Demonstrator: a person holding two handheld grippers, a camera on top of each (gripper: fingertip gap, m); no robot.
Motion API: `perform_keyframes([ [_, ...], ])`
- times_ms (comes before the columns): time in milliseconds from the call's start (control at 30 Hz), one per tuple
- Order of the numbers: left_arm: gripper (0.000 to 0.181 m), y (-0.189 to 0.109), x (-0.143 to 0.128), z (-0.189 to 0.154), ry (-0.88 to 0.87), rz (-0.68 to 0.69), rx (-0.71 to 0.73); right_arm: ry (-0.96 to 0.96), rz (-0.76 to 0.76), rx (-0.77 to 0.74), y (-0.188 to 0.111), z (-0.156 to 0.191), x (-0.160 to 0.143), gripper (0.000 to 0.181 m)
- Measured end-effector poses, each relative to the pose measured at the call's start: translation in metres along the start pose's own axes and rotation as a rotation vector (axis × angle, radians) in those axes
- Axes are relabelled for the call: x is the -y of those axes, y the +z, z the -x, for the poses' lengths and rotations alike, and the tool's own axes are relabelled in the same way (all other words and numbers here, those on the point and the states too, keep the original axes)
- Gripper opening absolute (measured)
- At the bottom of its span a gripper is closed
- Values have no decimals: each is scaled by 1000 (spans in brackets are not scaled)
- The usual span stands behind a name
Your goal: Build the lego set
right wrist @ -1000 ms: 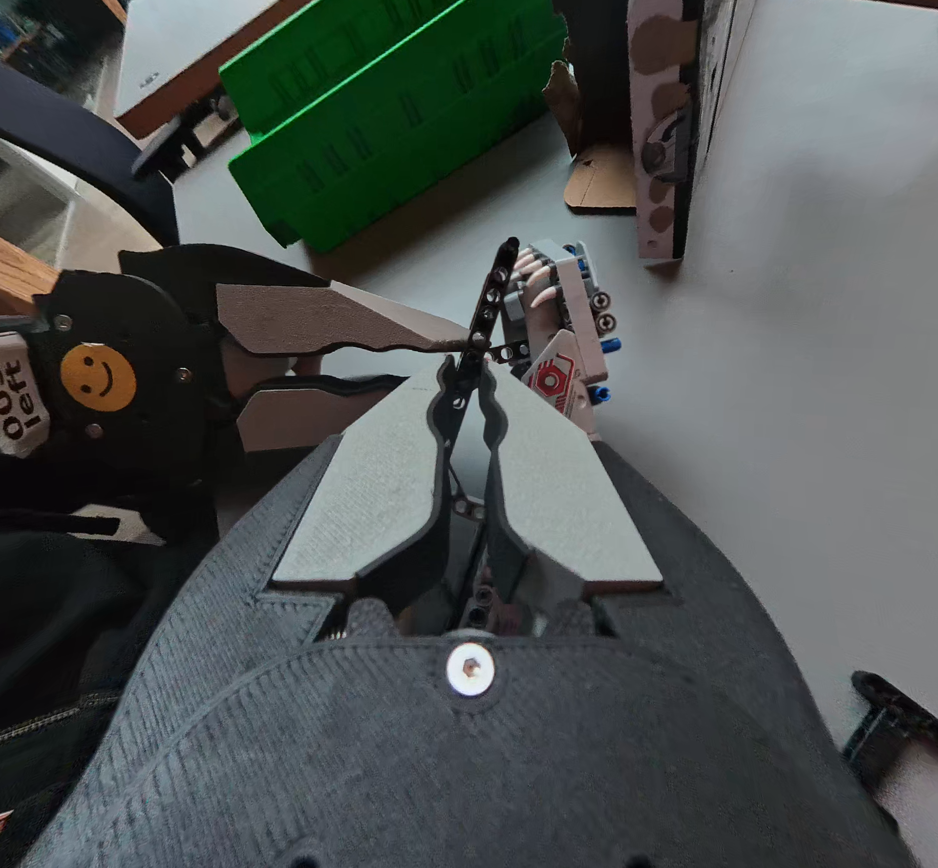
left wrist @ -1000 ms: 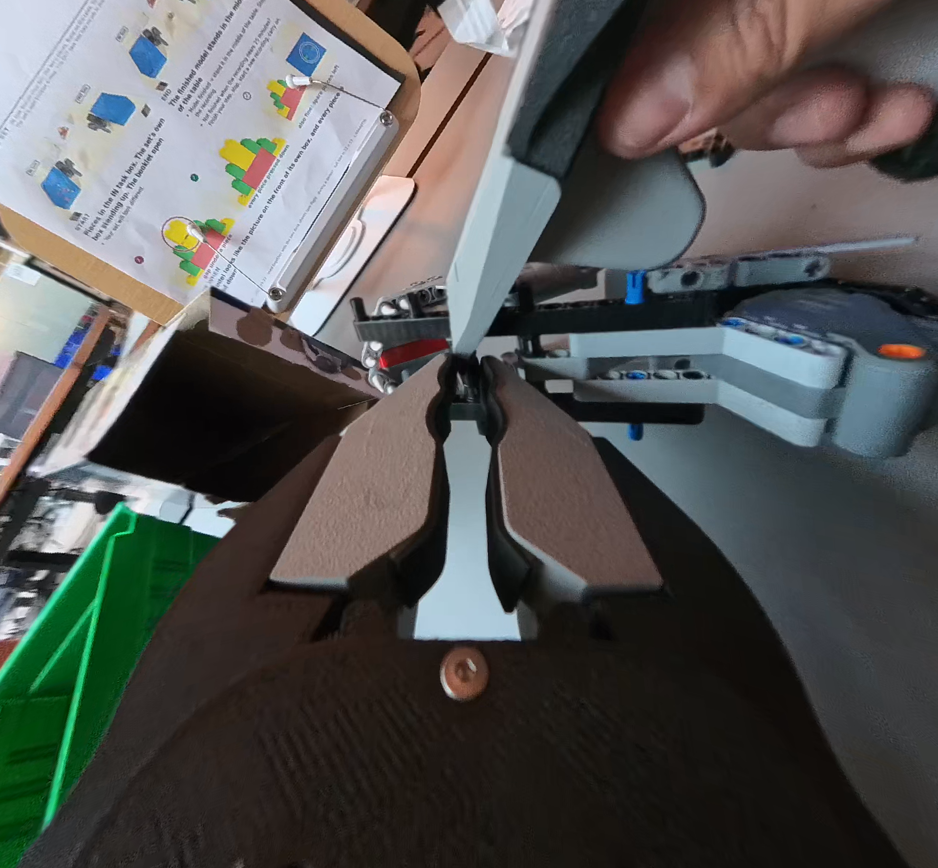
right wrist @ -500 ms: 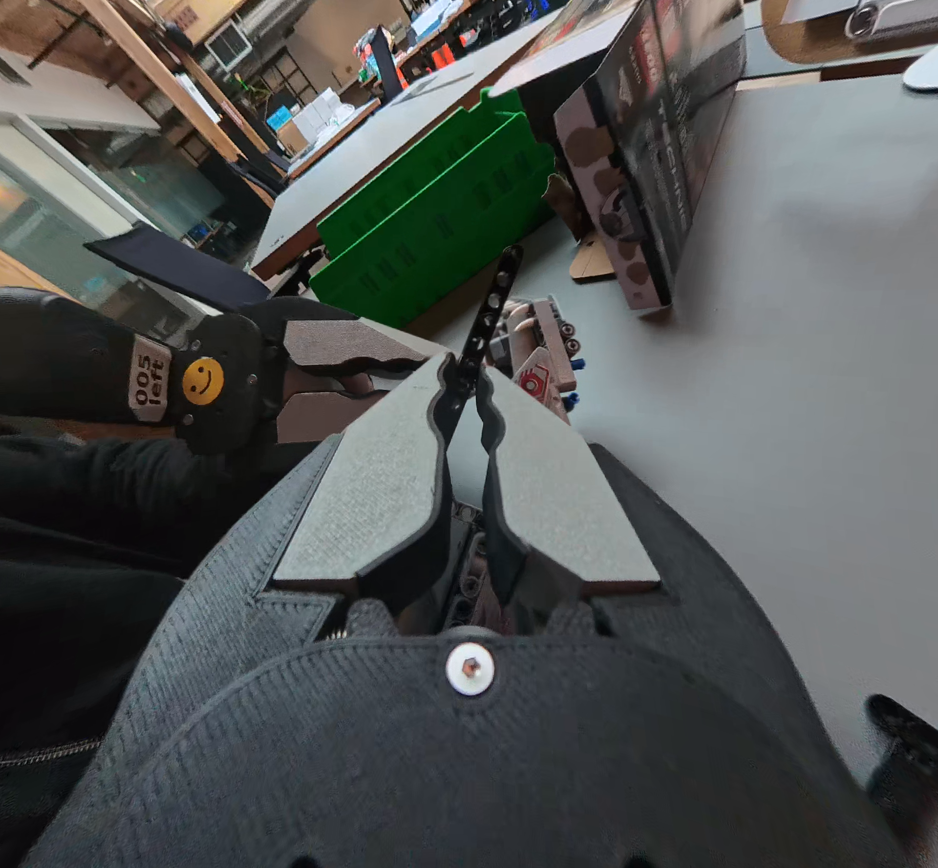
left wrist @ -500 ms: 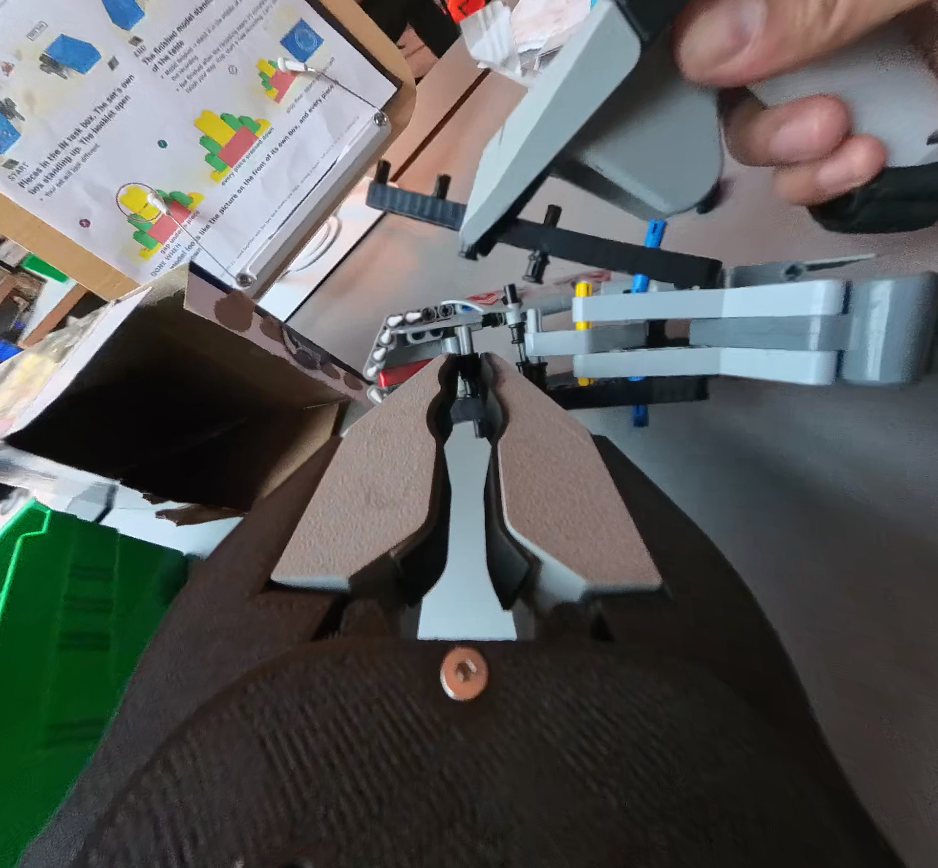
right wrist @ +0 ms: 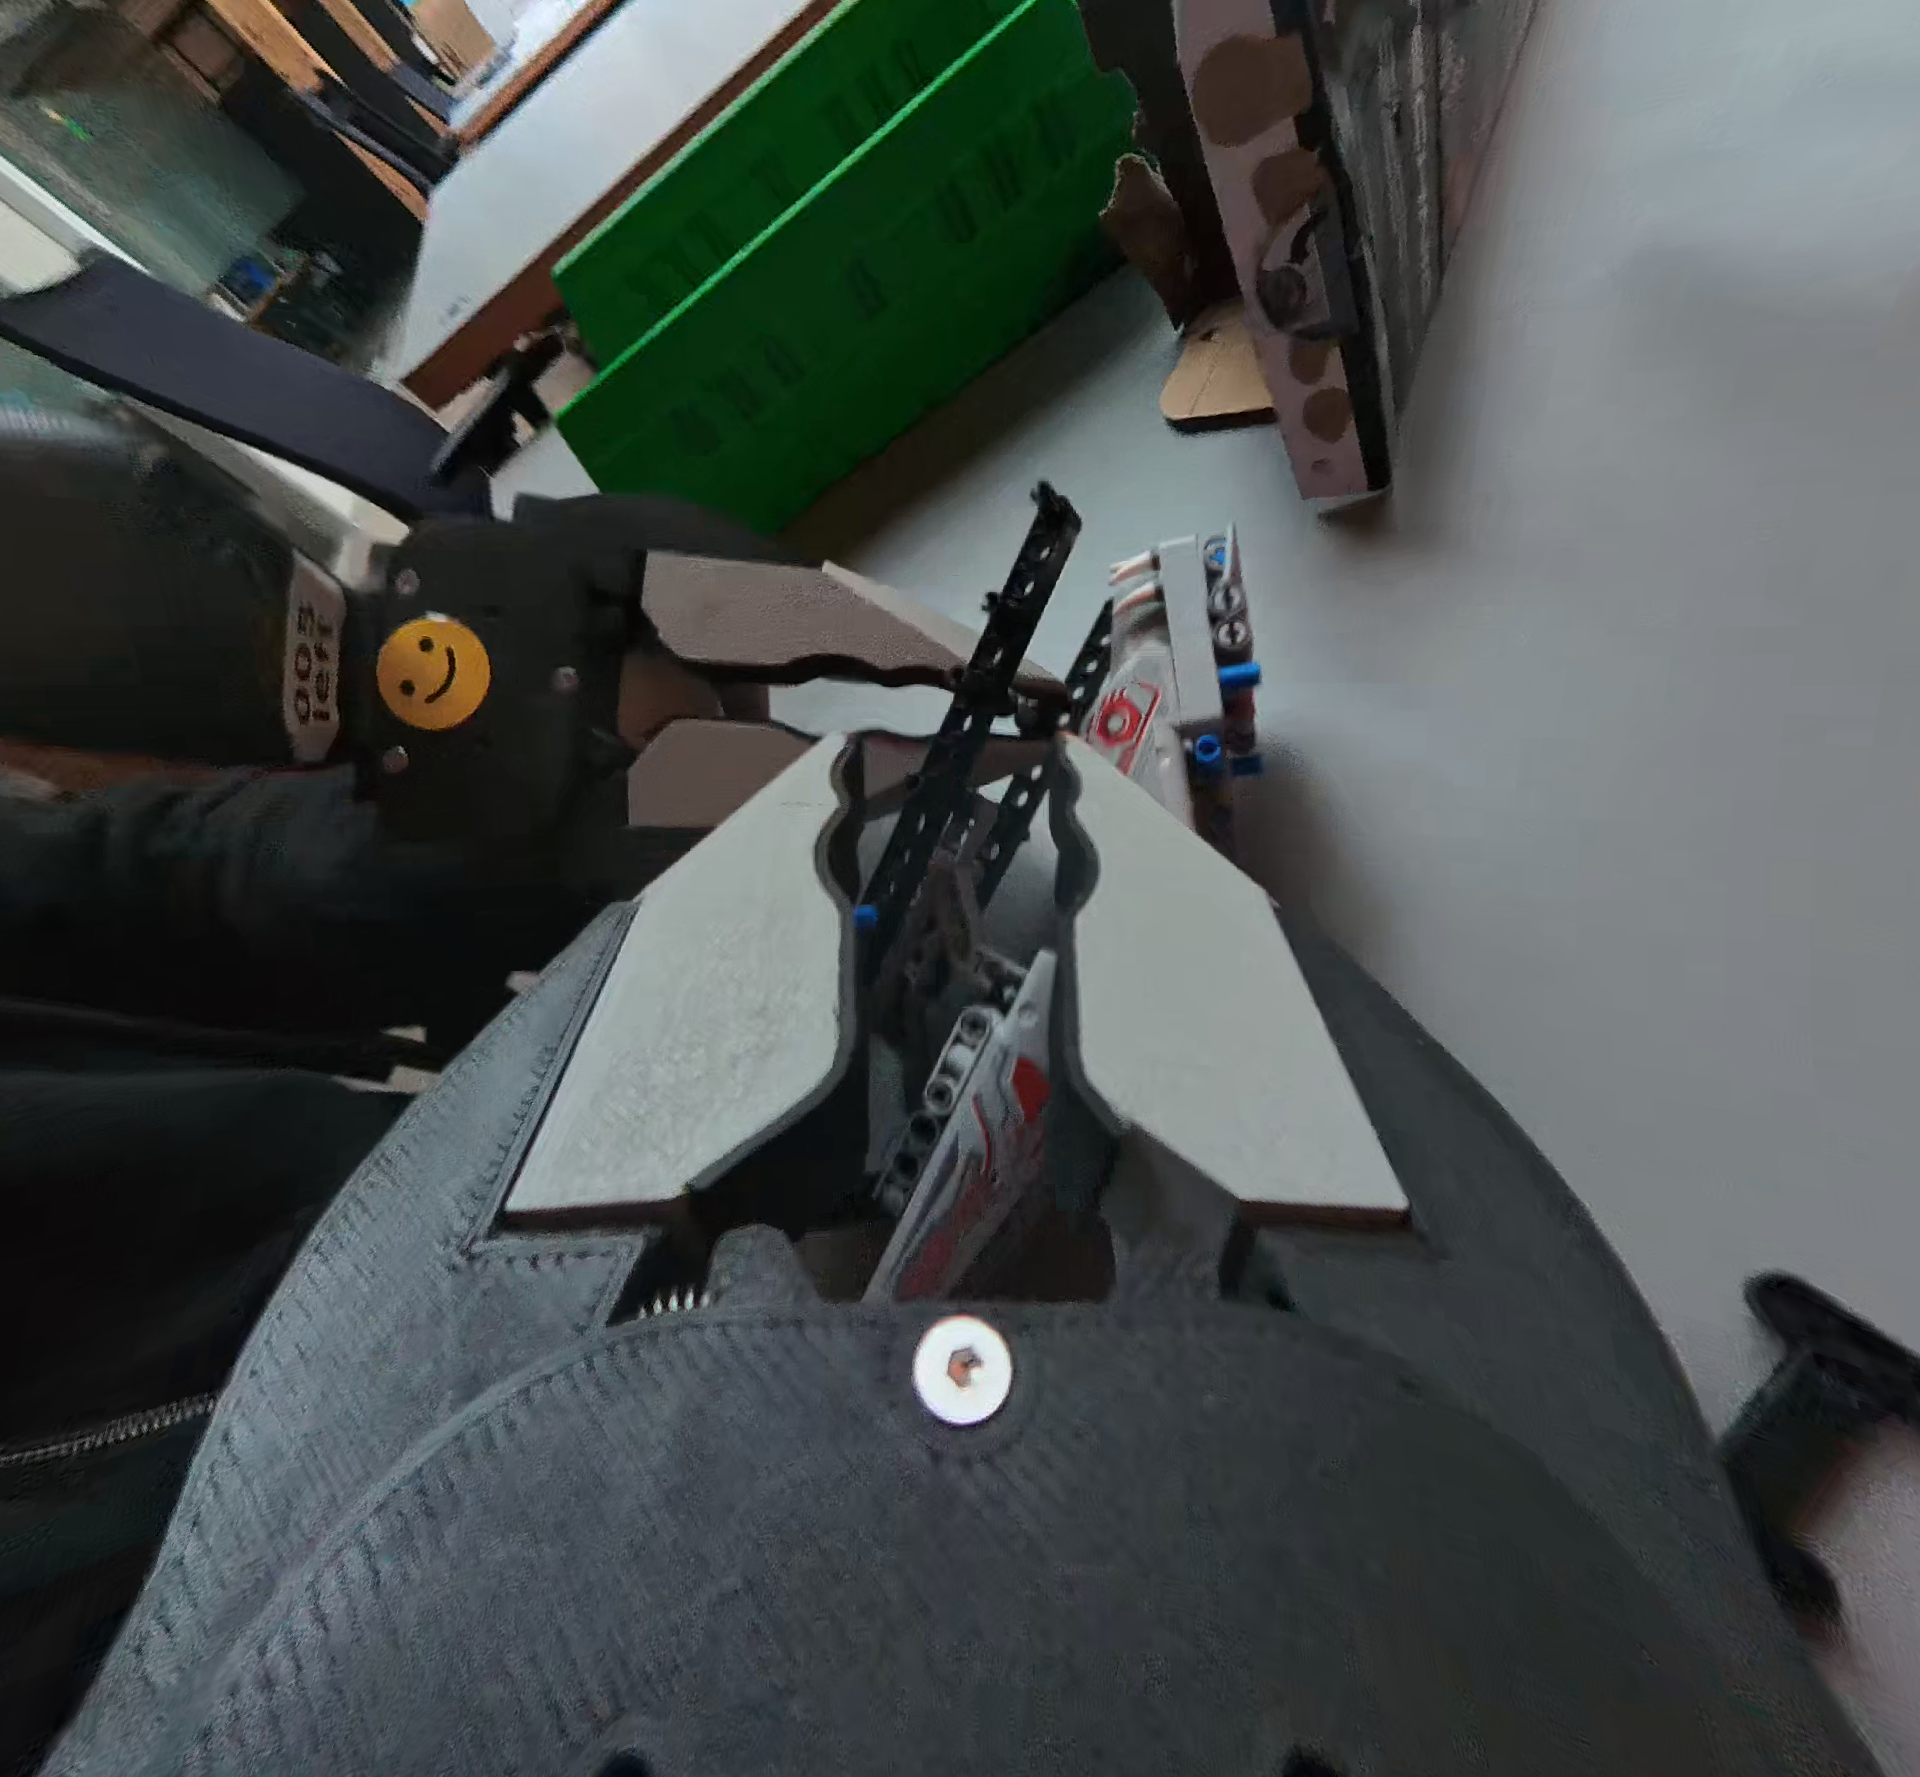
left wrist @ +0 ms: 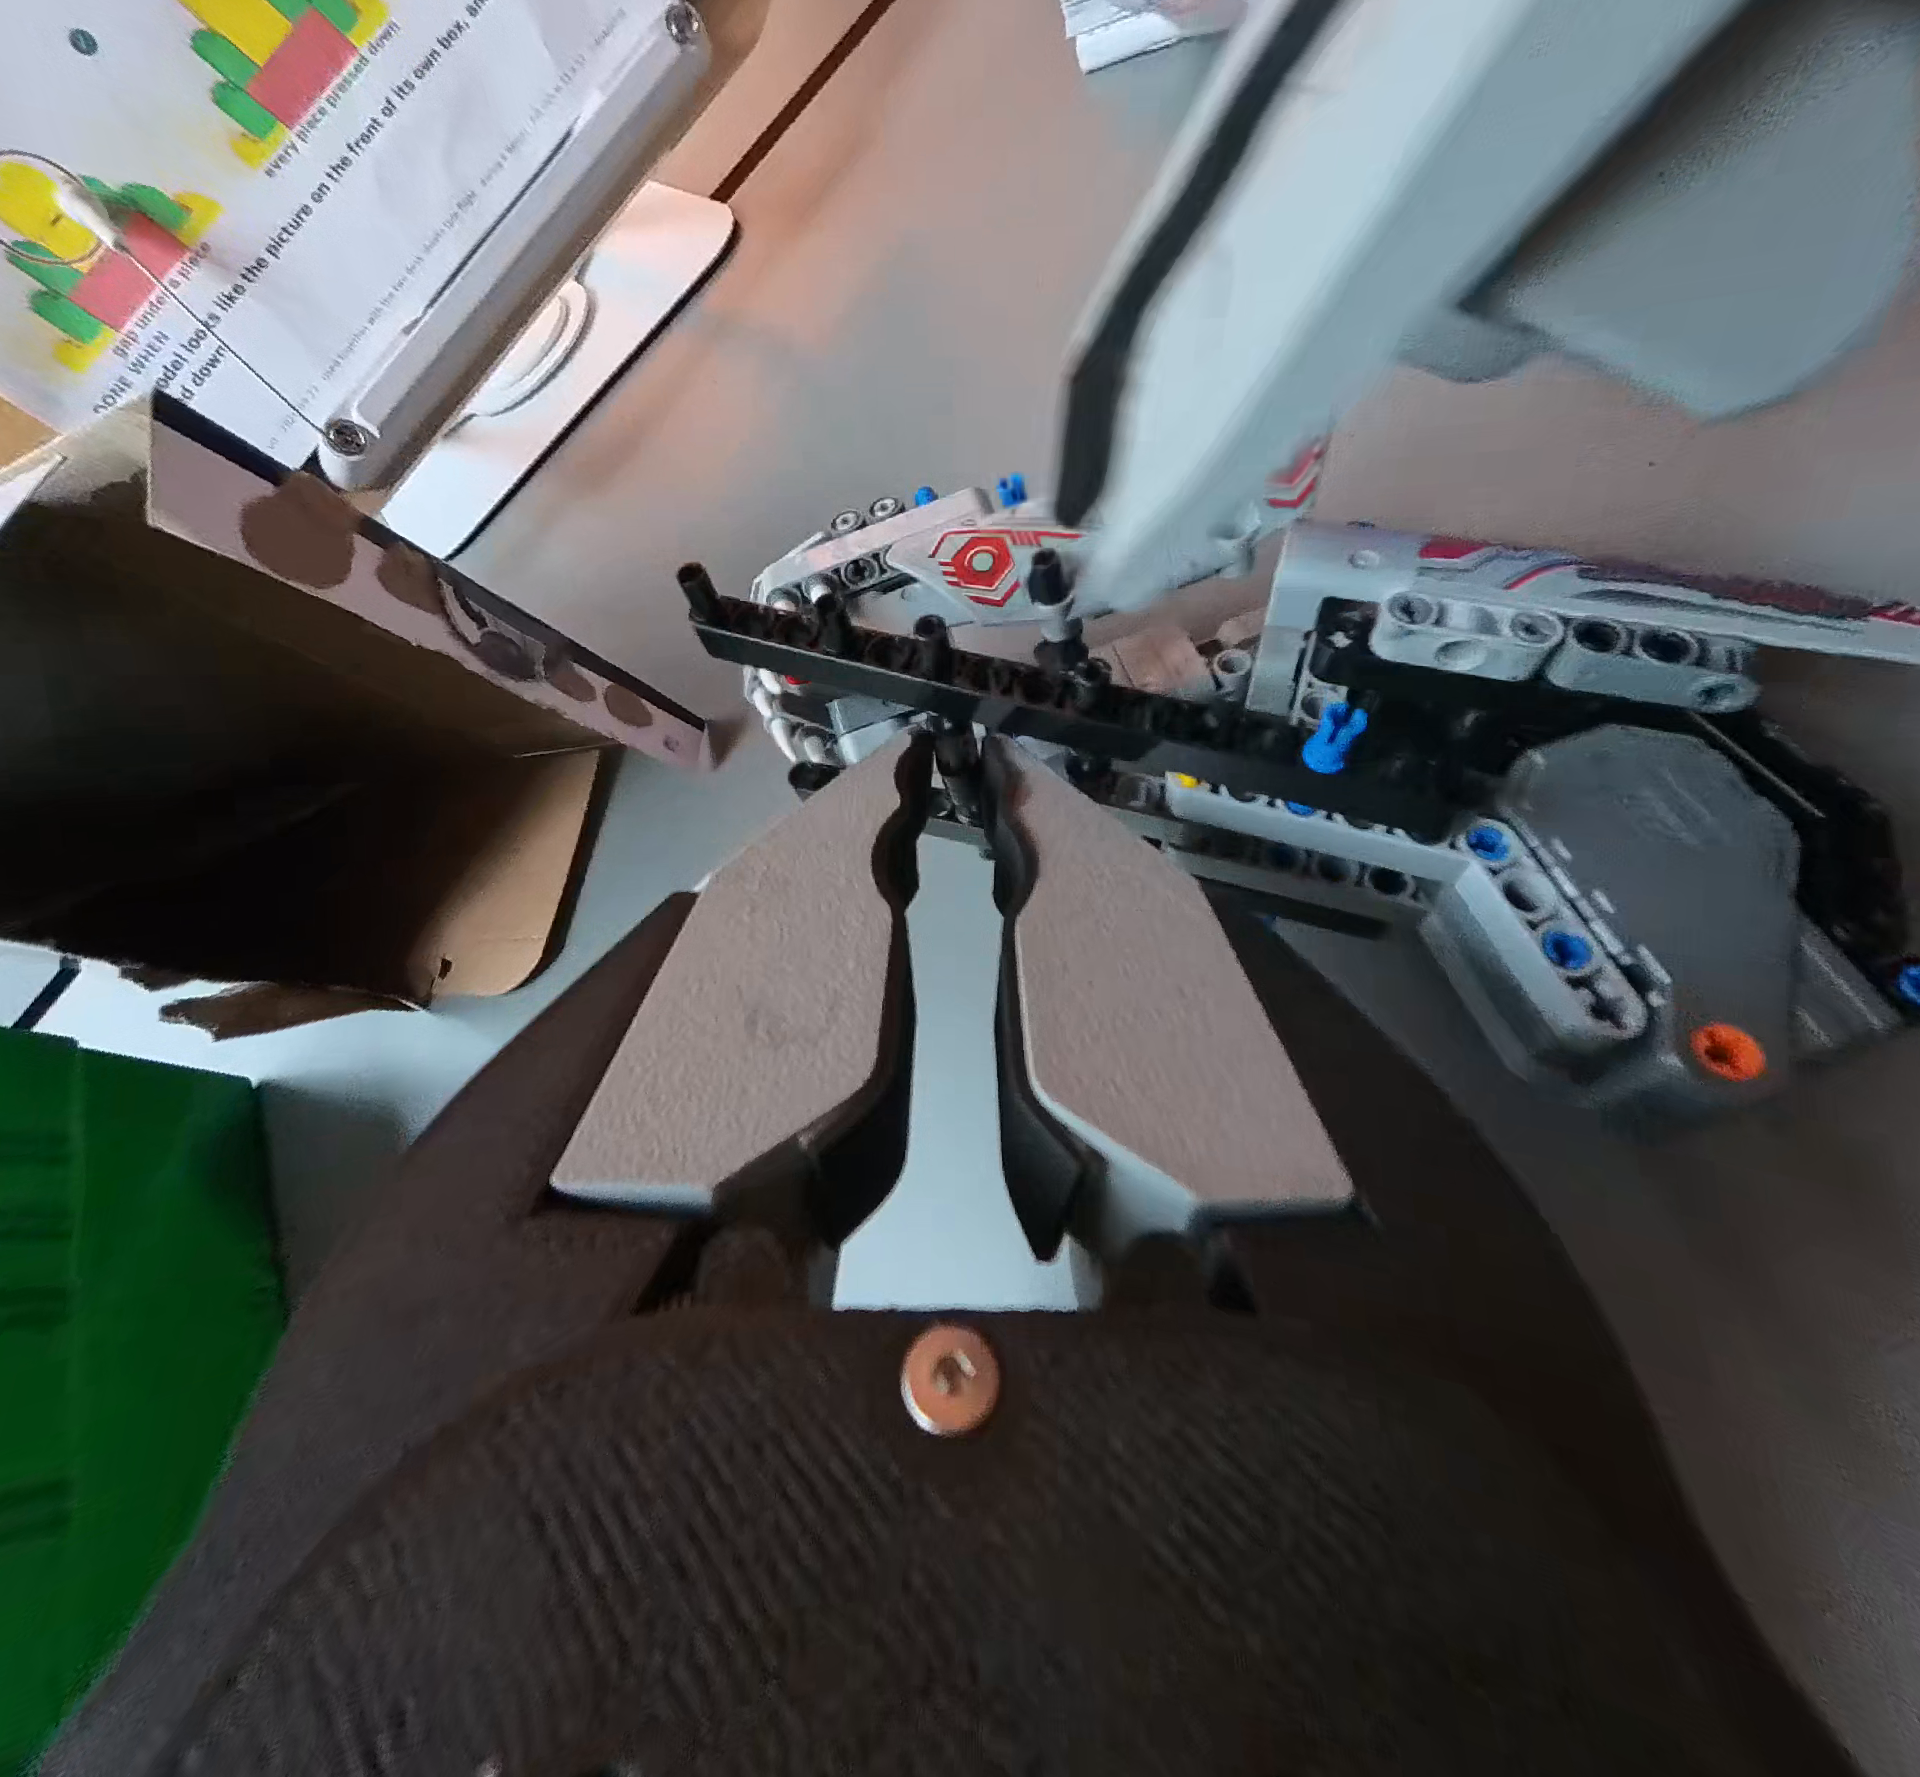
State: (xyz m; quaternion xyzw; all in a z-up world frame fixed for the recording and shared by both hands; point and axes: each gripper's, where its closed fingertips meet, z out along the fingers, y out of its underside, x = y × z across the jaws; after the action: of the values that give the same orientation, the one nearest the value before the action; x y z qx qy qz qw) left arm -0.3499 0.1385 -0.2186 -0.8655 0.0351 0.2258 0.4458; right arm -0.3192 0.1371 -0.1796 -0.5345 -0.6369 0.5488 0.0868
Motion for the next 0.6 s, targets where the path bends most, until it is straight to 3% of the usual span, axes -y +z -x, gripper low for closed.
perform_keyframes([
  [233,7,-4,-11,-8,-96,24,-82,-190,240,-186,0,15,-49,29],
  [367,11,-28,-20,-7,-87,7,-129,-323,314,-229,1,16,-67,25],
  [467,17,-51,-4,-31,129,-24,-293,-373,317,-231,1,17,-73,21],
  [533,30,-58,1,-56,311,35,-452,-363,305,-229,0,18,-73,19],
  [600,25,-56,4,-70,490,61,-539,-370,310,-218,-2,19,-76,18],
])
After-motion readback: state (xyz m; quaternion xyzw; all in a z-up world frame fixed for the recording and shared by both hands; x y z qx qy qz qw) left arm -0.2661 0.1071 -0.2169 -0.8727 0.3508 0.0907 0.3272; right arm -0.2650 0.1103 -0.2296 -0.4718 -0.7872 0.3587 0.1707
